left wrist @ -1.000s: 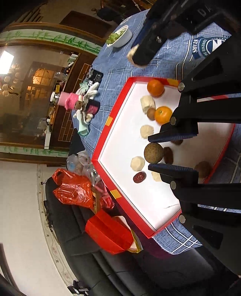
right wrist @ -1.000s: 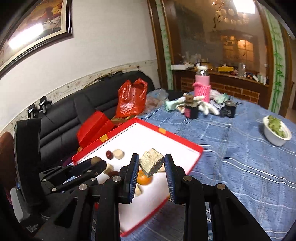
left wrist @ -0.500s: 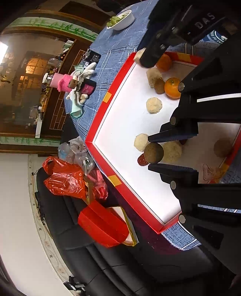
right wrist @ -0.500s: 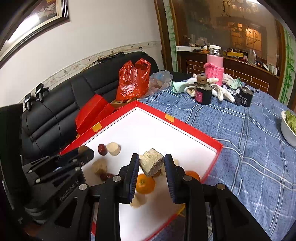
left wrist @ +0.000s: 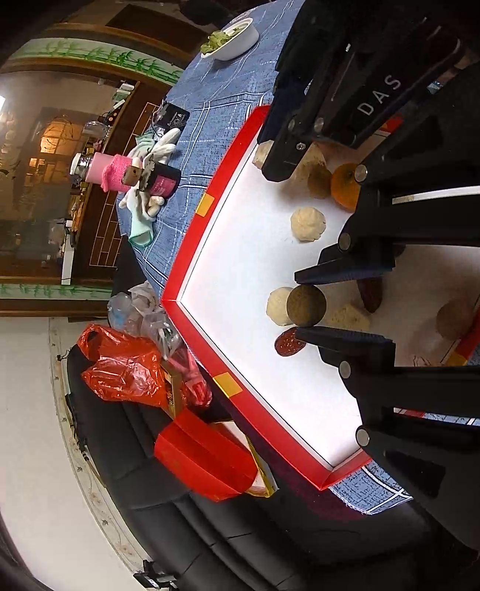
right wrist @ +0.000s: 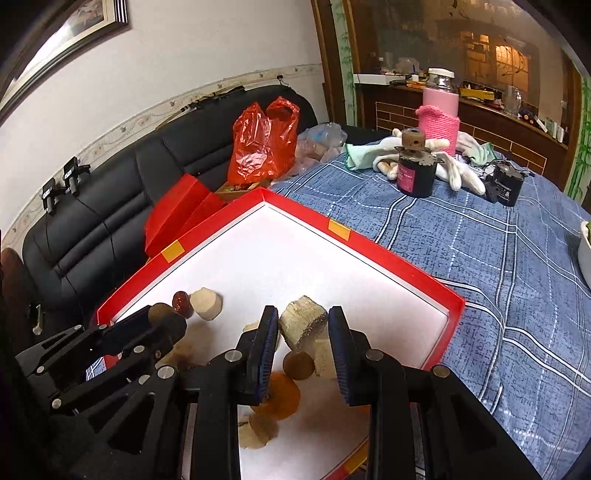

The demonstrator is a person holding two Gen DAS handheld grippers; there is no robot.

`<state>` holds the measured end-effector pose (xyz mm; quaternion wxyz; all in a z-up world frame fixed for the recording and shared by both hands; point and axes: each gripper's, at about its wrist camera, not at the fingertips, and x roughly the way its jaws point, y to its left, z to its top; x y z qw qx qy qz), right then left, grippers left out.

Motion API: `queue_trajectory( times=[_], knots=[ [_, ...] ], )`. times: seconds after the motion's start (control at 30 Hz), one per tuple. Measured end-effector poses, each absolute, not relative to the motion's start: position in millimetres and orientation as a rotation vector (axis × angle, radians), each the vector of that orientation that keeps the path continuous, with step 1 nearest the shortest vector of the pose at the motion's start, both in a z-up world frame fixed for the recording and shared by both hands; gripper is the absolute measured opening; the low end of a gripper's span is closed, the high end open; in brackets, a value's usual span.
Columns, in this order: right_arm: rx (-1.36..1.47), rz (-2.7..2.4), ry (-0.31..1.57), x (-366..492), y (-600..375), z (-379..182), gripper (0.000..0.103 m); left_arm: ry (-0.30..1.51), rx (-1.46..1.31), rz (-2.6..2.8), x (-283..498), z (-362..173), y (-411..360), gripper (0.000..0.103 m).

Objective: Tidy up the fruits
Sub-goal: 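Carry the brown fruit and the white pastry over the white tray with both tools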

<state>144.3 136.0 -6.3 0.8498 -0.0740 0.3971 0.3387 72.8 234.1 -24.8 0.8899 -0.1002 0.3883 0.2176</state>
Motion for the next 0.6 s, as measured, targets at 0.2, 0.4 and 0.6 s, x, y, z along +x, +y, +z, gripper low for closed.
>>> queue_trajectory(
  times=[0.2, 0.4, 0.6],
  knots=[
    [-0.176, 0.725, 0.851, 145.7, 143.8, -10.3, 0.028, 0.818, -0.217, 0.454, 73.0, -26.7, 237.2, 0.021],
    [-0.182, 0.718, 0.856, 147.6, 147.4, -11.1, 0.028, 0.825, -0.225, 0.451, 75.3, -27.2, 240.1, 0.021],
    [-0.176, 0.716, 0.837, 145.4, 145.1, -3.0, 0.028, 0.812, -0.233, 0.448, 75.0, -24.8, 244.1, 0.021]
  ],
)
